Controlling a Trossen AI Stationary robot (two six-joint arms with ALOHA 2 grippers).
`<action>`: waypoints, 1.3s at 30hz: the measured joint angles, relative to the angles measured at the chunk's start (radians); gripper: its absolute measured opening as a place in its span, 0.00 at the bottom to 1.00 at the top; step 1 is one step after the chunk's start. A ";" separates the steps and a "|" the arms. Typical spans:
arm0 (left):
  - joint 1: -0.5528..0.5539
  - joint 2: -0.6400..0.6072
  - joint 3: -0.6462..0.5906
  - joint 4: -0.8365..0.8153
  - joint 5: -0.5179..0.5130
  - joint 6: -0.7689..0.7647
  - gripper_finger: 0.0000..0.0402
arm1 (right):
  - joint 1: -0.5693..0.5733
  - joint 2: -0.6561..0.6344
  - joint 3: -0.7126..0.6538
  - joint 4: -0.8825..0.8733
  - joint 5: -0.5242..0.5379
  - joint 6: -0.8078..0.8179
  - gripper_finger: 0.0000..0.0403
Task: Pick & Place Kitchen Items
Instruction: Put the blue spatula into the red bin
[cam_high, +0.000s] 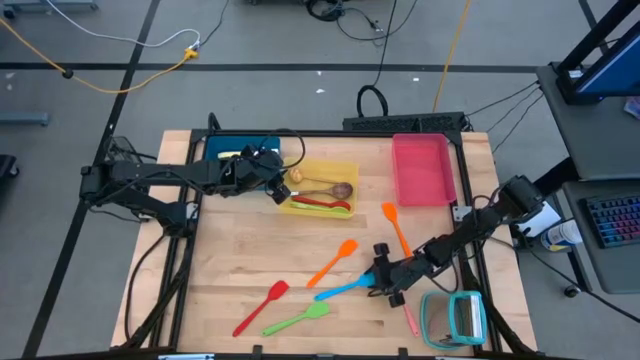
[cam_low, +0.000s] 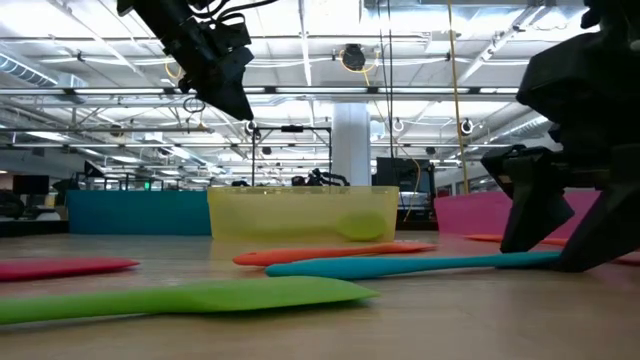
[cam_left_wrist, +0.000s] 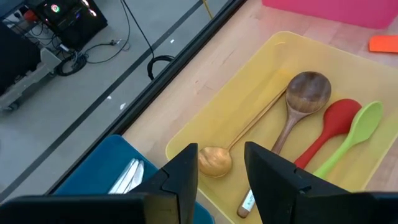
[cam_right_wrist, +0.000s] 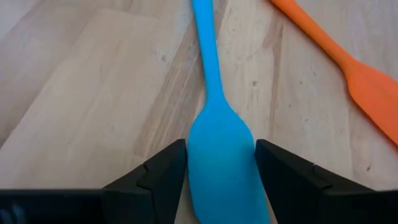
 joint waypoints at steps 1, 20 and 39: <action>0.000 0.000 0.000 0.000 0.000 0.000 0.34 | 0.000 0.003 0.000 -0.008 0.006 0.000 0.48; 0.000 0.000 0.000 0.001 0.000 0.018 0.34 | -0.001 -0.047 -0.003 0.018 0.012 -0.003 0.08; 0.000 0.000 0.000 0.002 0.000 0.021 0.34 | -0.009 -0.416 -0.005 -0.204 0.273 -0.071 0.01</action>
